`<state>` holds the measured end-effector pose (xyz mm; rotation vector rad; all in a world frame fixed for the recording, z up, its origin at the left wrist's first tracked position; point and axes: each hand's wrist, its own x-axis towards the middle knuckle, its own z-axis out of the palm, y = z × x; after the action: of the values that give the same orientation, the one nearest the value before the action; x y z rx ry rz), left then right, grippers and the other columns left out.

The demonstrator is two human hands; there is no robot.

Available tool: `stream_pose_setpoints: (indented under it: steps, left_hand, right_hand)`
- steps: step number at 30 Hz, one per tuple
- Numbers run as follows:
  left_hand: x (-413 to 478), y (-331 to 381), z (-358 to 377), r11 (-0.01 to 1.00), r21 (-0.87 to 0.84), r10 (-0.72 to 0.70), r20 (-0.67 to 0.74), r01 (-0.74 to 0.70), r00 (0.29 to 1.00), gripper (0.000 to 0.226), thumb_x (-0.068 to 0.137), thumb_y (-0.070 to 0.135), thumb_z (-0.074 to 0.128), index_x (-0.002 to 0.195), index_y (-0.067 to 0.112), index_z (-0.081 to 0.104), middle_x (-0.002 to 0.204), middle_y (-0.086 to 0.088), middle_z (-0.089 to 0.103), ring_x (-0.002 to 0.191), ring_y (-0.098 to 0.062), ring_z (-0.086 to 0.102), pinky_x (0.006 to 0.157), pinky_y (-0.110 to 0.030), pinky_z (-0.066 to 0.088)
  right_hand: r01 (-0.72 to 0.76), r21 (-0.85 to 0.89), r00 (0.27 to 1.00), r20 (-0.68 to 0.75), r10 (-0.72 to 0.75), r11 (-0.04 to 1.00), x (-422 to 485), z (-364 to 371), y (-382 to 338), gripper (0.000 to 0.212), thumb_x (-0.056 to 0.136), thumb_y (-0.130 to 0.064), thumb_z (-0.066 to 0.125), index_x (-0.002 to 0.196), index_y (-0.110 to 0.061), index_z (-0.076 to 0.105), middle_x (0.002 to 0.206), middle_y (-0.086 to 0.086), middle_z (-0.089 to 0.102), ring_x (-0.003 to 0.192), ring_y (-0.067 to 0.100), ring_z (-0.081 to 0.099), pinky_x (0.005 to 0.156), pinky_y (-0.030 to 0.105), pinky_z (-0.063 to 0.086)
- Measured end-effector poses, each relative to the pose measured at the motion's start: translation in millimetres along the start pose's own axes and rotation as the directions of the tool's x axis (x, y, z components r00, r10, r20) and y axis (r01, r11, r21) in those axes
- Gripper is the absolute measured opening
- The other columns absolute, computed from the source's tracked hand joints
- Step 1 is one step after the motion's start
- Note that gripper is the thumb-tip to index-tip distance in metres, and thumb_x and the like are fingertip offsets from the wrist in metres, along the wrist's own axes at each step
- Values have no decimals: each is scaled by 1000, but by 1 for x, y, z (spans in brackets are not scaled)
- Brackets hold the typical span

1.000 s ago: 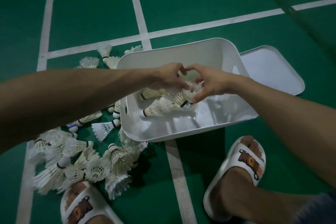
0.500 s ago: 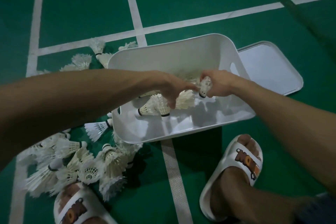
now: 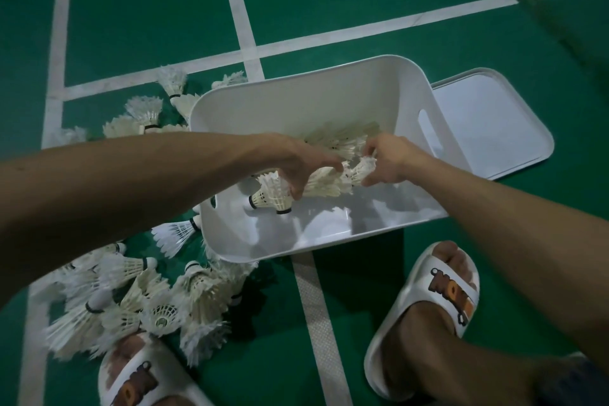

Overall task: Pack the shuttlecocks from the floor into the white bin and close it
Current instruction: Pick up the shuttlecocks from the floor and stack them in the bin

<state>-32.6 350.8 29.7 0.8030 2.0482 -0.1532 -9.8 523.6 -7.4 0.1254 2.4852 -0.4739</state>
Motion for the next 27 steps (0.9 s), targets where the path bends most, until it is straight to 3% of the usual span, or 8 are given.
stream_pose_setpoints:
  steps: [4, 8, 13, 17, 19, 21, 23, 27]
  left_hand:
    - [-1, -1, 1, 1000, -20, 12, -3, -12, 1000, 91, 82, 8, 73, 151, 26, 17, 145, -7, 42, 106, -15, 43, 80, -22, 34]
    - [0, -7, 2, 999, -37, 15, -8, -15, 1000, 92, 83, 9, 72, 152, 28, 14, 148, -7, 39, 125, -24, 45, 84, -24, 34]
    - [3, -12, 6, 999, -51, 14, -21, -15, 1000, 95, 82, 10, 72, 152, 31, 12, 149, -7, 39, 129, -27, 44, 93, -30, 36]
    - [4, -12, 6, 998, -51, 29, -54, -32, 998, 94, 83, 9, 72, 153, 28, 12, 148, -5, 41, 126, -24, 45, 84, -22, 30]
    - [5, -13, 6, 997, -64, 40, -64, -44, 997, 94, 82, 8, 73, 152, 28, 14, 143, -6, 45, 113, -20, 48, 82, -22, 32]
    - [4, -16, 4, 995, -85, 52, -55, -56, 997, 92, 82, 7, 73, 151, 28, 17, 133, -4, 49, 102, -17, 47, 80, -23, 34]
    - [2, -22, 1, 992, -114, 58, -26, -61, 998, 91, 82, 7, 72, 151, 30, 17, 120, 0, 51, 102, -20, 53, 79, -25, 36]
    - [-1, -31, -6, 975, -211, 67, -26, -71, 997, 89, 78, 4, 74, 146, 35, 25, 119, -5, 57, 97, -19, 54, 74, -28, 42]
  right_hand:
    - [-11, 89, 998, 65, 6, 996, 3, 6, -2, 64, 75, -17, 82, 131, -6, 53, 118, 11, 61, 81, 23, 64, 74, 31, 54]
    - [-46, 219, 989, 144, 15, 975, 8, 8, -3, 64, 74, 0, 79, 133, -2, 52, 104, 7, 56, 86, 24, 62, 74, 31, 57]
    - [-124, 368, 983, 169, 65, 922, 11, 7, 6, 58, 70, 16, 74, 125, 5, 56, 83, 3, 51, 80, 25, 61, 80, 38, 58]
    - [-144, 414, 983, 166, 80, 899, 15, 11, -3, 55, 72, 19, 72, 123, 10, 55, 83, 11, 54, 77, 29, 62, 82, 43, 57]
    - [-149, 419, 983, 160, 88, 896, 17, 13, -6, 53, 72, 19, 71, 122, 10, 55, 81, 11, 55, 79, 31, 62, 82, 45, 57]
    - [-156, 421, 983, 156, 98, 893, 18, 13, -3, 54, 73, 16, 72, 124, 7, 55, 84, 10, 55, 78, 29, 63, 77, 41, 59]
    - [-169, 449, 981, 168, 103, 878, 17, 11, 2, 57, 74, 14, 72, 127, 4, 54, 90, 10, 55, 76, 25, 63, 68, 33, 59]
    - [-165, 436, 977, 197, 86, 884, 13, 0, 6, 61, 76, 9, 73, 131, -4, 51, 101, 10, 54, 77, 25, 63, 61, 28, 56]
